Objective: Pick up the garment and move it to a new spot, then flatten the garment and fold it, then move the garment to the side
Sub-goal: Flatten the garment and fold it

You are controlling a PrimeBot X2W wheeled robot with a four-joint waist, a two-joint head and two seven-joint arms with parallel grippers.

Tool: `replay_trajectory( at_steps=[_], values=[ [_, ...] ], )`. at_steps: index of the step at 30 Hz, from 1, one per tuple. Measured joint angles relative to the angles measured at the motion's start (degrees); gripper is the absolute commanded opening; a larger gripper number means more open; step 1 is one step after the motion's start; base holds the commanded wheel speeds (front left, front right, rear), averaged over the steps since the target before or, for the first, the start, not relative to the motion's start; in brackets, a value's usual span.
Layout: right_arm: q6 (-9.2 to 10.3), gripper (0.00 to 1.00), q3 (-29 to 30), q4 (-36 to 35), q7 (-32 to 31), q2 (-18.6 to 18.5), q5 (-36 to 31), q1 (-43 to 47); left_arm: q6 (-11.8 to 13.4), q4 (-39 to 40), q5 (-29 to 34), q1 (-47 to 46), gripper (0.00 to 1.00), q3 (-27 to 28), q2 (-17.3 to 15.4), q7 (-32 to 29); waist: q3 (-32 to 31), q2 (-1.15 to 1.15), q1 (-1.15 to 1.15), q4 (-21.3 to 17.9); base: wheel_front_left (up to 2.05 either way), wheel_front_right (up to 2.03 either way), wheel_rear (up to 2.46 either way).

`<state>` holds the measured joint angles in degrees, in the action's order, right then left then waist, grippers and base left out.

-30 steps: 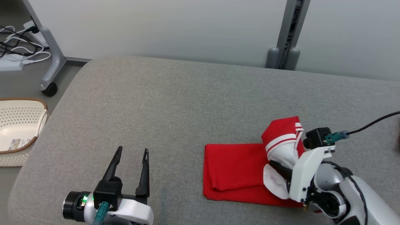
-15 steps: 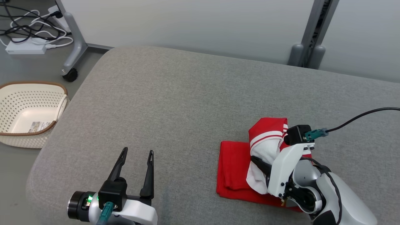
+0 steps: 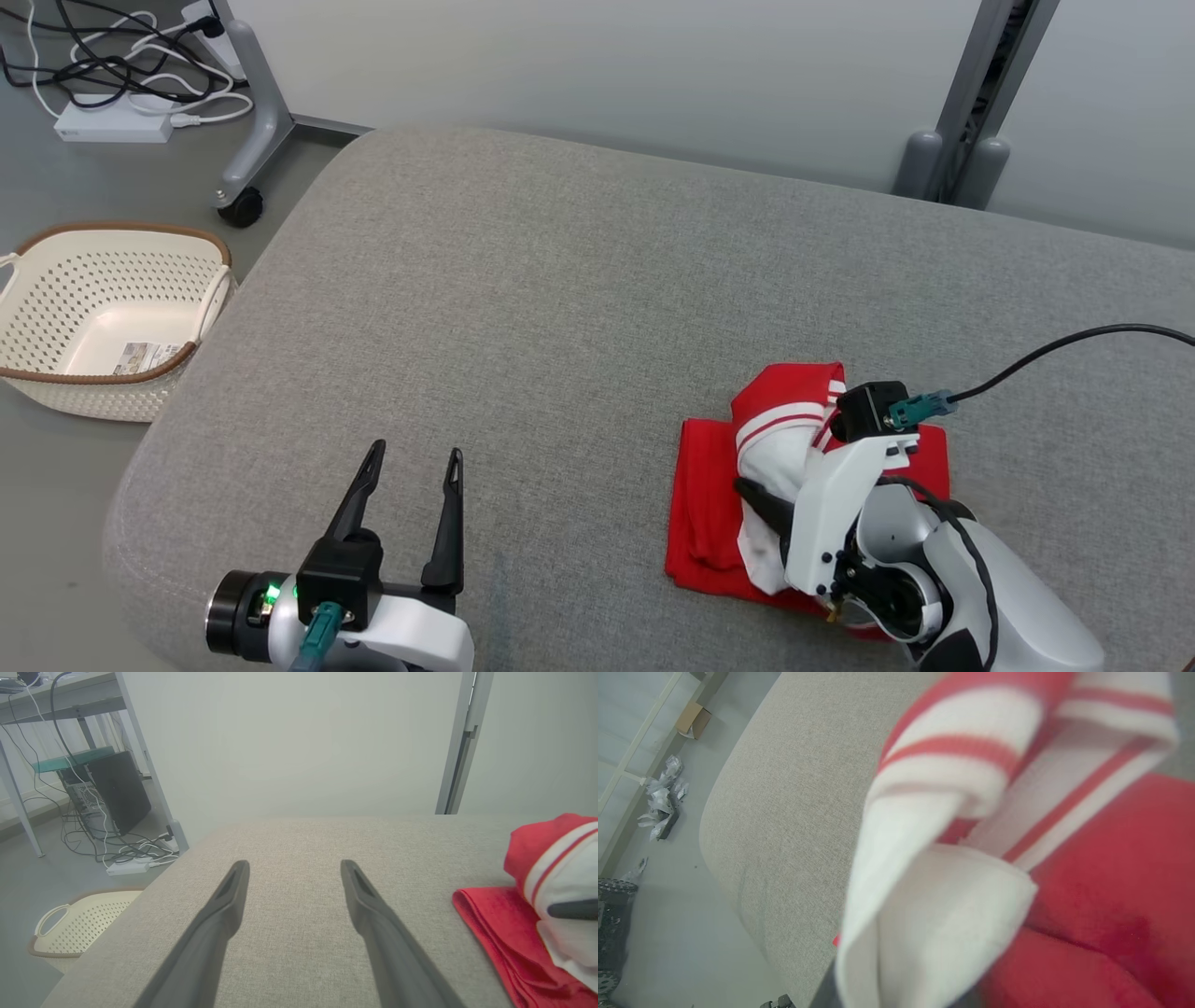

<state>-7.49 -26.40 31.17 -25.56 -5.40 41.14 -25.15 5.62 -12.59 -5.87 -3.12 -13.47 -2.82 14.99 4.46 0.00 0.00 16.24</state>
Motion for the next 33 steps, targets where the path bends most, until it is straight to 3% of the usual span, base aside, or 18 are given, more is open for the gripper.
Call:
replay_trajectory(
  at_steps=[25,33],
  values=[
    [0.0,1.0,-1.0,1.2,9.1,1.0,4.7,-4.9,-0.4,-0.5,0.7,0.1,1.0,1.2,0.0,0.0,-1.7,0.0,0.0,-1.7,0.0,0.0,0.0],
    [0.0,1.0,0.2,1.2,17.3,-0.7,3.6,-8.4,-0.5,-0.5,1.0,0.3,1.0,1.6,0.0,0.0,-2.6,0.0,0.0,-1.9,0.0,0.0,0.0]
  ],
)
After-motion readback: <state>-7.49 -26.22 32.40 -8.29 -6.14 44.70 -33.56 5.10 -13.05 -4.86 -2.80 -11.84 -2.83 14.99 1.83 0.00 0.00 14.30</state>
